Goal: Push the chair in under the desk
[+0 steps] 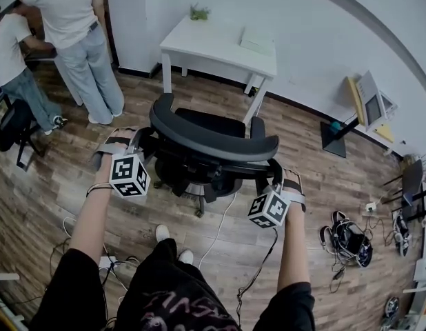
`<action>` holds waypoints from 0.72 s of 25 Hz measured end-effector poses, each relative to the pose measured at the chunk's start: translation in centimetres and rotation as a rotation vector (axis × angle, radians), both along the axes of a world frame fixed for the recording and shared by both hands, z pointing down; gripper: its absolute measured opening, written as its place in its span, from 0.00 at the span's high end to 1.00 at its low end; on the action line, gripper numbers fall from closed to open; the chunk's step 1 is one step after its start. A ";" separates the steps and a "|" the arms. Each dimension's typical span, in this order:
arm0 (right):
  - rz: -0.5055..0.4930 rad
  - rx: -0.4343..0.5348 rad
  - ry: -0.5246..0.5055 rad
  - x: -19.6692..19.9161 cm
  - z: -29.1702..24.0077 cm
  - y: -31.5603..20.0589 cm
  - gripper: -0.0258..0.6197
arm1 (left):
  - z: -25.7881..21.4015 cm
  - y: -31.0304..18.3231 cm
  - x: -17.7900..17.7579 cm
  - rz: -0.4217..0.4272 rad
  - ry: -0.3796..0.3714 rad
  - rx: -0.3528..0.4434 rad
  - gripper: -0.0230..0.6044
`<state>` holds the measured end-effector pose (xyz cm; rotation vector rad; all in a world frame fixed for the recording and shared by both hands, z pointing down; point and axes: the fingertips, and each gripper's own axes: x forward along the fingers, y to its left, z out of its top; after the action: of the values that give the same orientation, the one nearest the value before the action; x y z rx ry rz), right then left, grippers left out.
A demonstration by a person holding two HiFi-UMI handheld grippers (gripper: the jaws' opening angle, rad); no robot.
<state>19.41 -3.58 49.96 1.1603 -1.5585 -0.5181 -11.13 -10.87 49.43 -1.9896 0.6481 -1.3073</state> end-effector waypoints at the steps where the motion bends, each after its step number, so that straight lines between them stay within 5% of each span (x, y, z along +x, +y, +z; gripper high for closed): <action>1: 0.000 -0.002 0.000 0.2 0.0 -0.5 0.60 | 0.0 -0.5 0.2 0.001 0.002 0.001 0.61; 18: 0.007 0.001 -0.003 3.3 0.6 -10.9 0.60 | 0.5 -10.3 3.2 -0.009 0.017 -0.001 0.61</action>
<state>22.75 -14.43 50.51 1.1676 -1.5561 -0.5128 -7.95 -21.19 49.93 -2.0025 0.6650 -1.2971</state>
